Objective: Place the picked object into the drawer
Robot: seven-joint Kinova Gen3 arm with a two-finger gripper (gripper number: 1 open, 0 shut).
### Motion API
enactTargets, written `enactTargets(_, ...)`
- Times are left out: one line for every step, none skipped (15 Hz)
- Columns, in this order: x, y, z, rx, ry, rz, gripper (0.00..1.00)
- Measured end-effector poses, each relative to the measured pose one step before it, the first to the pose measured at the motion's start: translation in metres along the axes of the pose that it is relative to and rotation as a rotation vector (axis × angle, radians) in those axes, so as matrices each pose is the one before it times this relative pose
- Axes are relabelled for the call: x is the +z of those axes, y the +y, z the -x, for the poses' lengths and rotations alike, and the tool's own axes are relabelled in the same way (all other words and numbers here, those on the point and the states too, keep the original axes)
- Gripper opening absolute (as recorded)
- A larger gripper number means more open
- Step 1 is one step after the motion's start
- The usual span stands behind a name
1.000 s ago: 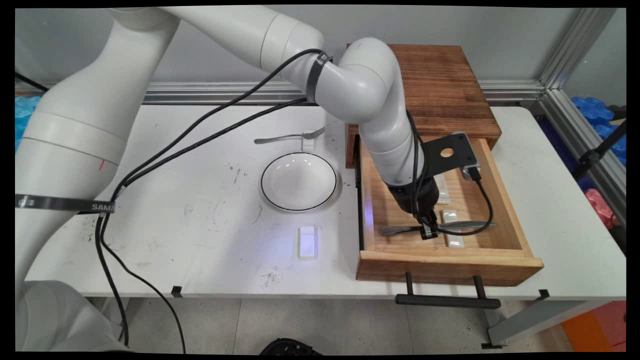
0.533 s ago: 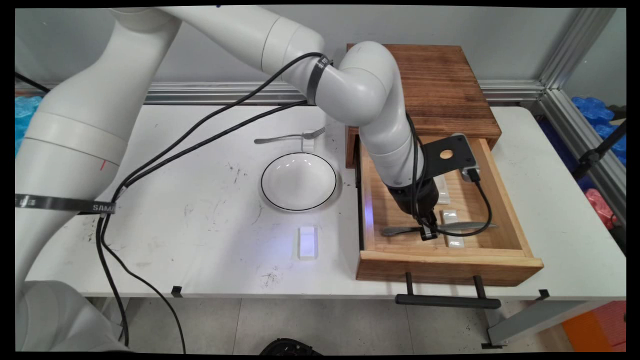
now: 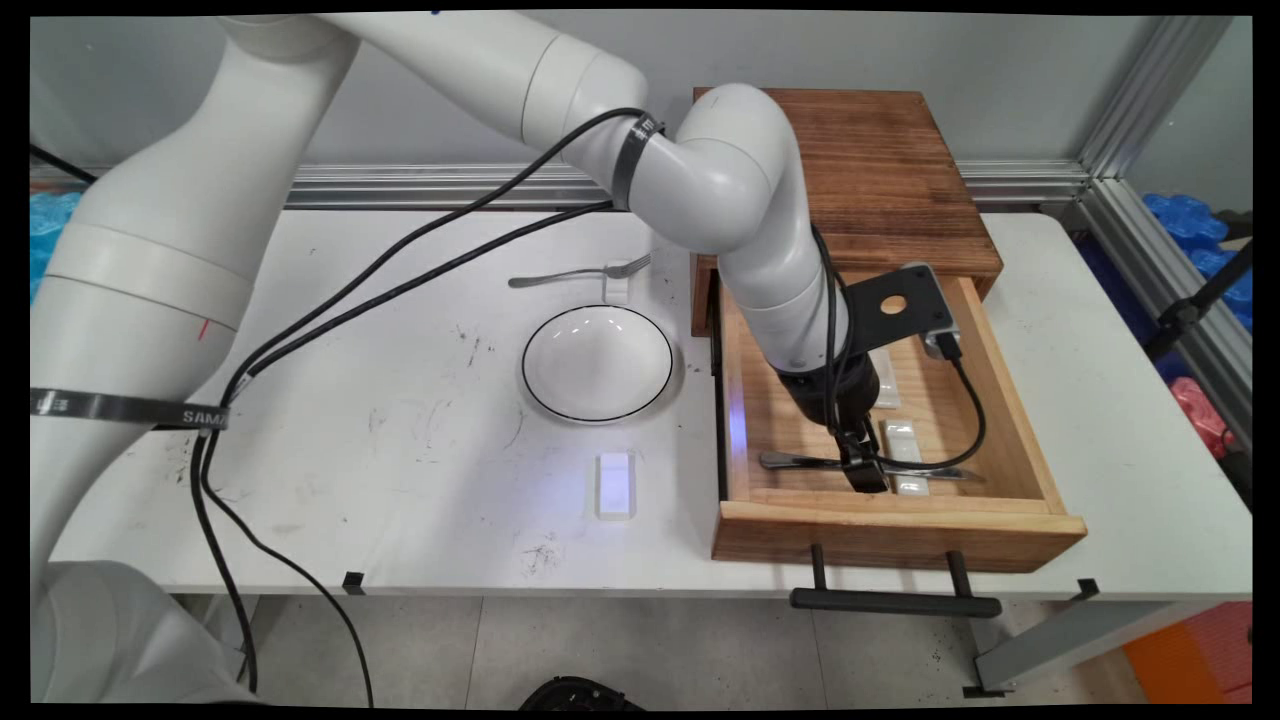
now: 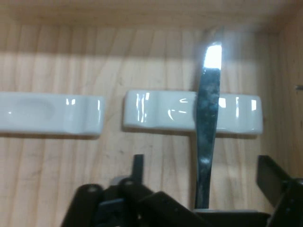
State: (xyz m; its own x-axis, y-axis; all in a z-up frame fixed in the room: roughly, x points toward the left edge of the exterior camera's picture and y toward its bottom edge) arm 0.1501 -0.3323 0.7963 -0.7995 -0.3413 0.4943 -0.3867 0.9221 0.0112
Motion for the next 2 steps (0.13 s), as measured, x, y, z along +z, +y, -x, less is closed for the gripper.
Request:
enactTargets(-0.00061, -0.0001, 0.00009, -0.00102, 0.00121, -0.00244, 1.0)
enactTargets(-0.00107, -0.00018, 0.00003, -0.00174, 0.00202, -0.00369, 1.0)
